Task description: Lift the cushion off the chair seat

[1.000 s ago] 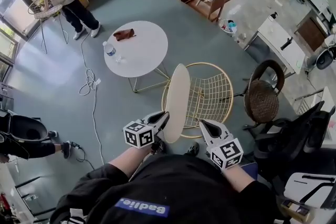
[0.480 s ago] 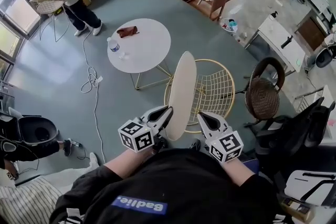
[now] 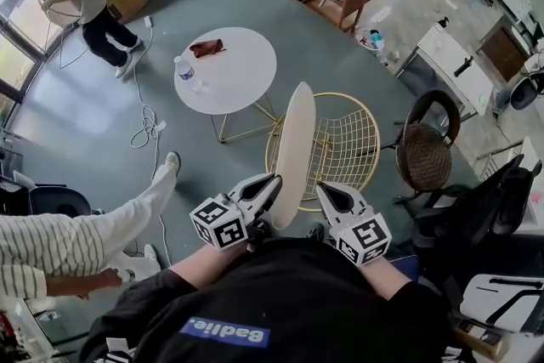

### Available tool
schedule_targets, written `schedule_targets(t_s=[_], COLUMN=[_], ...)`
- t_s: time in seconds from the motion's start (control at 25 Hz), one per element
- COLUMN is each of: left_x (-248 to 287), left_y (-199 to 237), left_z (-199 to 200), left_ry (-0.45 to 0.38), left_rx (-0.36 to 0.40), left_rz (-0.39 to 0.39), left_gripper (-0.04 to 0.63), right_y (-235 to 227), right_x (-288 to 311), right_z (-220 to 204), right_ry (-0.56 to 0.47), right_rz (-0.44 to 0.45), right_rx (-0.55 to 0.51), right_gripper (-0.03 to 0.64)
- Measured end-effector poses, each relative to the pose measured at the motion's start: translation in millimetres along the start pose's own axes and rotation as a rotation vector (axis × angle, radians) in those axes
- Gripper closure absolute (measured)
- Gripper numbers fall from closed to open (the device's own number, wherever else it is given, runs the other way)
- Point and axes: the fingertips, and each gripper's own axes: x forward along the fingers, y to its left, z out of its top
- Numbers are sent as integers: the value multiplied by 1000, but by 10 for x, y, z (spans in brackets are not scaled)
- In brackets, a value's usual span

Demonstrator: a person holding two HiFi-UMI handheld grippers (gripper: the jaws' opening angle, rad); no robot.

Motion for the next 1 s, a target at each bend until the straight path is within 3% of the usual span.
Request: schedule_targets(t_s=[1.0], left_x=[-39], left_y=[-242], left_z=[-53], left_ry=[13], left_rx=[37], left_rz=[-31], left_gripper=[561], right_y=[71], right_x=[-191], right_z=[-6], right_ry=[-5], right_rz=[-9], right_rx=[-10], right_gripper=[591])
